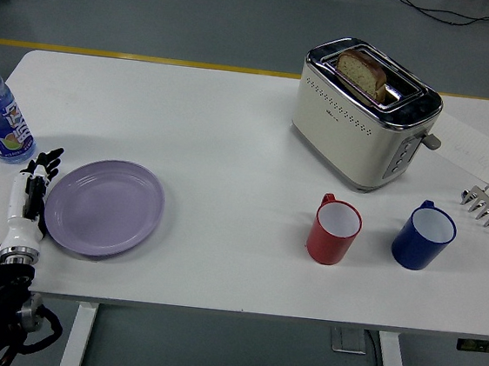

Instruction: Push plate across desktop

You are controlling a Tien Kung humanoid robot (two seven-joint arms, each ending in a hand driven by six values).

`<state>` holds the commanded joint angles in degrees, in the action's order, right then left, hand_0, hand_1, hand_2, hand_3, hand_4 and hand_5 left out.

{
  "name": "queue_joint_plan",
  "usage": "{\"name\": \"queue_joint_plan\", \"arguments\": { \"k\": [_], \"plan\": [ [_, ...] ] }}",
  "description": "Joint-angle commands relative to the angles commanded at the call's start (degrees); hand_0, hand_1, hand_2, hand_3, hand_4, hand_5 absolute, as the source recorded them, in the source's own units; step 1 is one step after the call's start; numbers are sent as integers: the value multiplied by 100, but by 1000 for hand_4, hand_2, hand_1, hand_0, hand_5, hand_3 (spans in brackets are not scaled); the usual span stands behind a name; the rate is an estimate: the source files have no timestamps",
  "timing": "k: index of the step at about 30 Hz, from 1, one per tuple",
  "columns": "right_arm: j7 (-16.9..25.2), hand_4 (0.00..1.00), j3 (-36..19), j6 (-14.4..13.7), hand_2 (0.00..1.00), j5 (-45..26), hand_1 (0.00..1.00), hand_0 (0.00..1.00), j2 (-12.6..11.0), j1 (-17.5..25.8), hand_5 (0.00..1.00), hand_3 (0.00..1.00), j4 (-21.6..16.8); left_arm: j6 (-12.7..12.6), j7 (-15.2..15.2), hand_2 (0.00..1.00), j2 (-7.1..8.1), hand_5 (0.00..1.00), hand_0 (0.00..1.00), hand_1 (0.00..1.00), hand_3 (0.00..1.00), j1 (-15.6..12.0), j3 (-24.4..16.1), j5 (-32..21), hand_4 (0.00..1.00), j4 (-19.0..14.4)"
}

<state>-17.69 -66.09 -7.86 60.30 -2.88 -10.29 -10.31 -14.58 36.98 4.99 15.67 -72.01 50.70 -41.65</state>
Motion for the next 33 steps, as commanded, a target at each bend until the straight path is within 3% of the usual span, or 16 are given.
{"name": "queue_joint_plan", "arguments": {
  "k": [7, 22, 33],
  "plan": [
    [2, 249, 17, -1, 598, -17, 488, 528, 2, 3, 198, 550, 0, -44, 0, 872, -65, 998, 883, 890, 719, 73, 135, -17, 501, 9],
    [6, 248, 65, 2, 599, -55, 488, 529, 9, 21, 199, 550, 0, -111, 0, 876, -168, 998, 882, 888, 792, 387, 881, -365, 497, 119],
    [9, 247, 122, 1, 599, -122, 488, 529, 11, 38, 200, 550, 0, -94, 0, 879, -314, 998, 882, 887, 804, 659, 1306, -597, 495, 378]
  ]
}}
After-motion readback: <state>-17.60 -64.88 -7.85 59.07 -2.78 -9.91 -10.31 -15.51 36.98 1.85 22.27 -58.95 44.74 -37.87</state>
